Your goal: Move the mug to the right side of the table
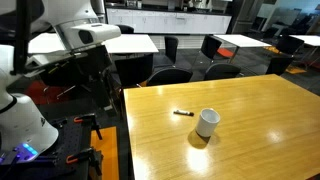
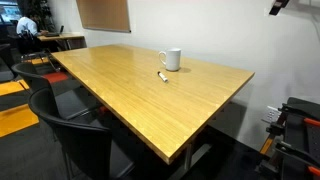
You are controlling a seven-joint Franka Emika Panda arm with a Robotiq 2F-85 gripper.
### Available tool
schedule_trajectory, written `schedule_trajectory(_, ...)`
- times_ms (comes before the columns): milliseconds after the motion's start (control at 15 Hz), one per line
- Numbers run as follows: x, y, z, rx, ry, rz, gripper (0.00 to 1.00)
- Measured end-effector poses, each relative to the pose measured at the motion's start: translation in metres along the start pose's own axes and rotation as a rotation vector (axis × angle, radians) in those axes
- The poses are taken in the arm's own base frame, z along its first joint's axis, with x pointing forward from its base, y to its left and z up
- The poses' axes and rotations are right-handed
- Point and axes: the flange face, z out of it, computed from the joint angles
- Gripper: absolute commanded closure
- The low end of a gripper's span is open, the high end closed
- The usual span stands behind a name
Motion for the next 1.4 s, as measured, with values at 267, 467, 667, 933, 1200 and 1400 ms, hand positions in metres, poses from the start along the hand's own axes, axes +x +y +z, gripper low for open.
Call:
schedule_trajectory(267, -0.008, -0.008, 0.017, 0.016, -0.045, -0.012, 0.00)
schedule_trajectory(467, -0.008, -0.009, 0.018, 0.017, -0.047, -0.012, 0.00)
schedule_trajectory(667, -0.008, -0.009, 0.018, 0.017, -0.047, -0.012, 0.00)
schedule_trajectory(933, -0.008, -0.009, 0.018, 0.017, -0.047, -0.012, 0.00)
schedule_trajectory(1200, -0.006, -0.007, 0.015, 0.014, -0.041, -0.010, 0.00)
schedule_trajectory(1400, 0.001, -0.002, 0.009, 0.006, -0.019, -0.006, 0.00)
